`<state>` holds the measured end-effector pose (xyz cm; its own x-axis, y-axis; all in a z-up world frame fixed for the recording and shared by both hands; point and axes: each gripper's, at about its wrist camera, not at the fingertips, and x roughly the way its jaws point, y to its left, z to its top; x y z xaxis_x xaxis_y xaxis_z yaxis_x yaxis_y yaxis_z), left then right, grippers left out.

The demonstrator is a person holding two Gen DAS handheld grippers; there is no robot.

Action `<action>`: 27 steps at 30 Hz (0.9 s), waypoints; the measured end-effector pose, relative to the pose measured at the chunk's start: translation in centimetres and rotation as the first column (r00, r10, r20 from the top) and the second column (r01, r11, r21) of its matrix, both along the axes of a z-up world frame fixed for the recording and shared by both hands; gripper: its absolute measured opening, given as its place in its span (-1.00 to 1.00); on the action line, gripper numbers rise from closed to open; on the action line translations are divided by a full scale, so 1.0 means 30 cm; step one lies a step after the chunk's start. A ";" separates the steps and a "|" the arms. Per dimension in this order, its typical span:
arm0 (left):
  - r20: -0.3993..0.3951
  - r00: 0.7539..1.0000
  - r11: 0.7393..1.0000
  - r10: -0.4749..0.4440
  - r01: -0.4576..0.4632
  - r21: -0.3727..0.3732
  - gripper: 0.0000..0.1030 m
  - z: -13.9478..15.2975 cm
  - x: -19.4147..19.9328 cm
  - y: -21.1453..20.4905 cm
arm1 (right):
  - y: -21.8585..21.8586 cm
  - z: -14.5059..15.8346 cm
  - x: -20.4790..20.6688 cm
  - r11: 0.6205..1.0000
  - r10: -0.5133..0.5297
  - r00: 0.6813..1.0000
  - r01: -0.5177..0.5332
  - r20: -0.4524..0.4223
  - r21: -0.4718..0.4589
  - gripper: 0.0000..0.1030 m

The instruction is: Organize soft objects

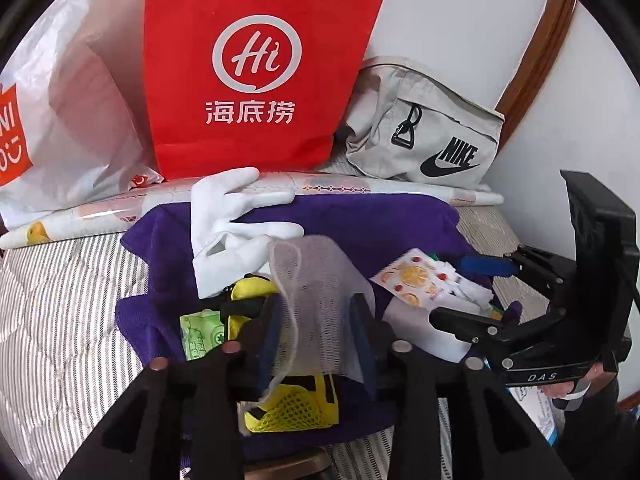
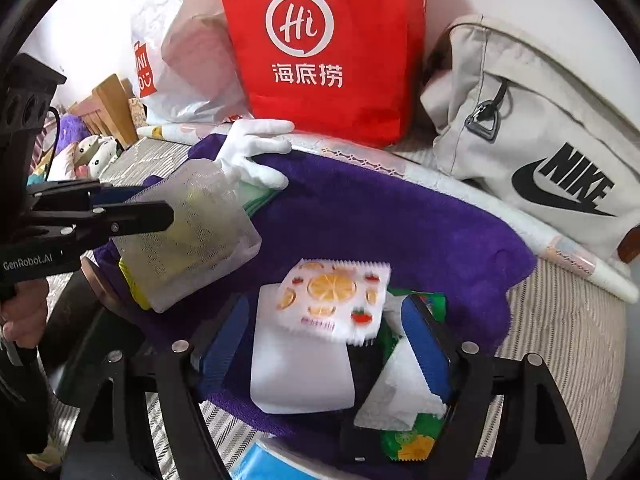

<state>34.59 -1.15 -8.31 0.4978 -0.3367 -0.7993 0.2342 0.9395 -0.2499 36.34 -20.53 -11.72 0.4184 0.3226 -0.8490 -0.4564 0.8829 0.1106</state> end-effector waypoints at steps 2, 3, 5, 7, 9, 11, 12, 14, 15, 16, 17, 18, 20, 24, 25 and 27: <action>-0.005 1.000 1.000 0.006 -0.006 -0.004 0.09 0.006 -0.002 0.005 | -0.005 0.006 -0.009 1.000 -0.005 1.000 0.005 0.000 0.002 0.52; -0.002 1.000 1.000 0.012 -0.012 0.003 0.15 0.011 -0.005 0.007 | -0.012 0.012 -0.016 1.000 -0.010 1.000 0.010 0.003 0.007 0.52; 0.006 1.000 0.999 0.026 -0.027 0.027 0.20 0.021 -0.014 0.010 | -0.023 0.025 -0.030 1.000 -0.021 1.000 0.021 0.006 0.012 0.52; 0.005 0.999 0.998 0.040 -0.040 0.041 0.21 0.029 -0.022 0.016 | -0.033 0.038 -0.045 0.999 -0.035 0.999 0.035 0.019 0.015 0.52; 0.004 0.999 0.998 0.048 -0.048 0.038 0.21 0.039 -0.038 0.026 | -0.046 0.061 -0.068 0.998 -0.054 0.998 0.053 0.040 0.016 0.52; 0.008 0.999 0.998 0.053 -0.053 0.030 0.21 0.054 -0.060 0.037 | -0.062 0.091 -0.097 0.997 -0.080 0.994 0.078 0.070 0.028 0.52; 0.013 0.998 0.998 0.057 -0.058 0.030 0.21 0.064 -0.075 0.043 | -0.070 0.107 -0.113 0.996 -0.090 0.993 0.087 0.082 0.034 0.52; 0.025 0.997 0.997 0.067 -0.068 0.036 0.21 0.087 -0.106 0.052 | -0.084 0.140 -0.147 0.994 -0.107 0.989 0.103 0.099 0.044 0.52; 0.033 0.997 0.997 0.071 -0.072 0.040 0.21 0.103 -0.126 0.055 | -0.091 0.158 -0.165 0.992 -0.118 0.987 0.113 0.109 0.051 0.52; 0.038 0.997 0.996 0.072 -0.074 0.044 0.21 0.116 -0.144 0.059 | -0.097 0.175 -0.184 0.991 -0.130 0.984 0.124 0.120 0.057 0.54; 0.042 0.996 0.996 0.073 -0.075 0.047 0.22 0.129 -0.160 0.063 | -0.103 0.197 -0.209 0.988 -0.147 0.980 0.140 0.136 0.058 0.60; 0.049 0.996 0.996 0.076 -0.079 0.052 0.22 0.148 -0.183 0.067 | -0.109 0.215 -0.231 0.986 -0.163 0.975 0.156 0.152 0.055 0.61; 0.063 0.995 0.995 0.083 -0.087 0.053 0.29 0.179 -0.223 0.076 | -0.119 0.255 -0.285 0.981 -0.191 0.960 0.183 0.203 0.058 0.63; 0.101 0.990 0.993 0.099 -0.104 0.047 0.45 0.248 -0.337 0.091 | -0.135 0.323 -0.396 0.970 -0.245 0.931 0.232 0.272 0.079 0.98; 0.108 0.989 0.993 0.102 -0.108 0.046 0.50 0.261 -0.362 0.093 | -0.140 0.343 -0.435 0.968 -0.251 0.924 0.232 0.290 0.101 0.98; 0.121 0.987 0.993 0.109 -0.114 0.040 0.57 0.287 -0.418 0.093 | -0.142 0.370 -0.486 0.965 -0.259 0.919 0.231 0.296 0.125 0.98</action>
<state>22.05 1.66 0.30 0.6223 -0.2372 -0.7460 0.1528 0.9715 -0.1814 21.75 -24.79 -0.61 0.7295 0.2421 -0.6397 -0.2505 0.9649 0.0794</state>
